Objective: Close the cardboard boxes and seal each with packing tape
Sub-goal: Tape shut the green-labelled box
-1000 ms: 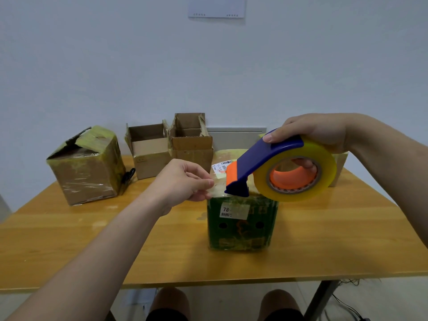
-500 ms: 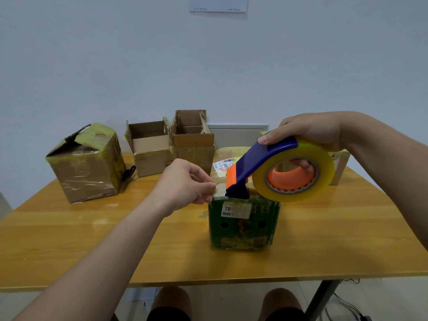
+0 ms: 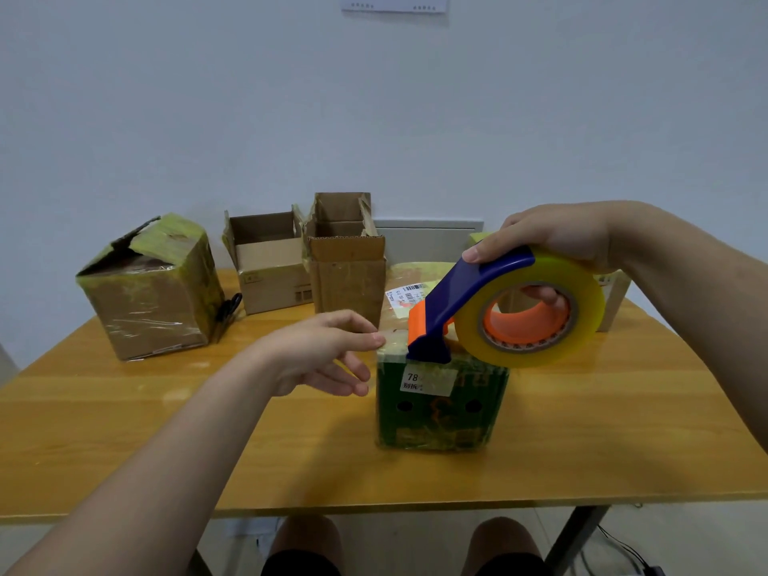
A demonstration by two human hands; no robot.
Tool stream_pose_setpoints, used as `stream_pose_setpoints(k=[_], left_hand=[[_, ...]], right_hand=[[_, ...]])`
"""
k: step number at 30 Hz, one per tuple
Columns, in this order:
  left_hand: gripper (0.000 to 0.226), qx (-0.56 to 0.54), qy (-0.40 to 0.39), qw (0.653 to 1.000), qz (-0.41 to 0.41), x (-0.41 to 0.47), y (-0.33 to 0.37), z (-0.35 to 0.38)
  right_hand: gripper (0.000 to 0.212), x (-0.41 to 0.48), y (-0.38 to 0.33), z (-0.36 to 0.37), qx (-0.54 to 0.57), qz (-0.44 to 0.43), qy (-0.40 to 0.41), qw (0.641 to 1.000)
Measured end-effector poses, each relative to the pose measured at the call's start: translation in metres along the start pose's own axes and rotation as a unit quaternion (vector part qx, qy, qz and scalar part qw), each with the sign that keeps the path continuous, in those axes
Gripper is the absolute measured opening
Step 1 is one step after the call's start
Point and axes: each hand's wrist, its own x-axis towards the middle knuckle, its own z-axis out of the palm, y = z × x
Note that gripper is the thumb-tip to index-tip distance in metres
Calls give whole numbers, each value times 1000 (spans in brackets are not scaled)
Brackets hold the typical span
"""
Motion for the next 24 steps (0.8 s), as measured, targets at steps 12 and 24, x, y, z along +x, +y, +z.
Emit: stream_pose_setpoints(k=[12,24], left_hand=[[42,-101,53,954,279,26,56,74],[65,32,11,944,329,33,47,77]], right_hand=[[46,5,7,-7,17,-1,-39,999],[39,-7,34,-22,89,-32,-100,990]])
